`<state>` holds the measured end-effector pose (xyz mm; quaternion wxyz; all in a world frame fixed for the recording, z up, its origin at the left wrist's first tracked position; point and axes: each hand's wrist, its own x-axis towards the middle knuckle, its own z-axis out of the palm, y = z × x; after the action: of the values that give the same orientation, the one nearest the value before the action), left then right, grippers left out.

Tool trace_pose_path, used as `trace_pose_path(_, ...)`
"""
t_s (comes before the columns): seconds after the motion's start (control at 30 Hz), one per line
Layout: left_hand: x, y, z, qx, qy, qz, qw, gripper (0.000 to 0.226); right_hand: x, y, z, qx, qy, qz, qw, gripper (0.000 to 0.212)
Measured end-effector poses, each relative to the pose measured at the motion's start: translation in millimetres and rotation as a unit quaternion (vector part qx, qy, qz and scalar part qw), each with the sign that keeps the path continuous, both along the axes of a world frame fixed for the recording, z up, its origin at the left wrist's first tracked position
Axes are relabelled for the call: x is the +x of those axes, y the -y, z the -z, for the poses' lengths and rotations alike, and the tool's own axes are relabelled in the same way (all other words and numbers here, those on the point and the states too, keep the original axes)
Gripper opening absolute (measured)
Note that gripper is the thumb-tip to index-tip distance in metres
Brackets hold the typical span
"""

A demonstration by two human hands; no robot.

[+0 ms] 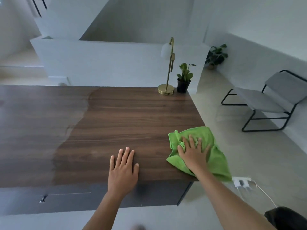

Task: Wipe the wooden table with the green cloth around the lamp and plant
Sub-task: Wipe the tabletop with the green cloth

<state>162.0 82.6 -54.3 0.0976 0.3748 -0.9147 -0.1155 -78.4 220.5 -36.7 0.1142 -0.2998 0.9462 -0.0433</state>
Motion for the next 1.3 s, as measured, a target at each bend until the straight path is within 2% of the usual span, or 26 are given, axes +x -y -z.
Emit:
trace_pose_path(0.13,-16.4,-7.9,-7.3,0.020,-0.043,-0.034,0.998,0.057,57.8,-16.2,0.6,-0.019,-0.016,-0.167,0.986,0.073)
trace_pose_path(0.2,-21.1,-9.5,-6.2,0.020,-0.040,-0.020,0.999,0.053,59.1,-32.3,-0.9,-0.024,-0.019,-0.247,0.969,0.077)
trace_pose_path(0.27,-22.4,-8.9,-4.6,0.007,-0.031,-0.001,0.999,0.054,37.6,-42.5,-4.0,-0.025,-0.020,-0.277,0.960,0.075)
trace_pose_path(0.37,-23.7,-9.5,-5.5,0.006,-0.023,0.013,1.000,0.061,-4.3,-37.5,-2.6,-0.027,-0.031,-0.207,0.977,0.080)
trace_pose_path(0.47,-26.8,-12.7,-11.7,0.012,-0.019,0.024,0.999,0.066,-23.6,-16.3,3.2,-0.029,-0.019,-0.062,0.997,0.065)
trace_pose_path(0.53,-30.4,-16.3,-19.0,0.016,0.005,0.037,0.999,0.062,-20.9,-5.0,4.4,-0.002,-0.016,-0.026,1.000,0.065)
trace_pose_path(0.63,-35.5,-19.5,-25.5,0.022,0.027,0.053,0.998,0.066,-8.8,-5.9,5.7,0.020,-0.030,-0.039,0.999,0.074)
trace_pose_path(0.73,-41.7,-17.5,-23.3,0.016,0.023,0.054,0.998,0.078,3.4,-23.0,8.0,-0.014,-0.034,-0.088,0.995,0.100)
trace_pose_path(0.83,-54.4,-15.0,-19.3,0.016,0.020,0.044,0.999,0.080,6.7,-31.6,10.4,-0.040,-0.045,-0.116,0.991,0.080)
trace_pose_path(0.93,-74.6,-13.4,-21.3,0.020,0.022,0.046,0.998,0.084,-2.1,-15.8,5.3,-0.038,-0.035,-0.089,0.995,0.068)
trace_pose_path(1.07,-99.8,-7.0,-19.7,0.024,0.042,0.055,0.997,0.057,-15.0,5.6,3.4,-0.033,-0.026,-0.047,0.998,0.068)
trace_pose_path(1.3,-134.7,18.6,-17.6,0.023,0.045,0.068,0.996,0.054,-45.2,30.1,4.9,-0.049,-0.022,-0.012,0.998,0.068)
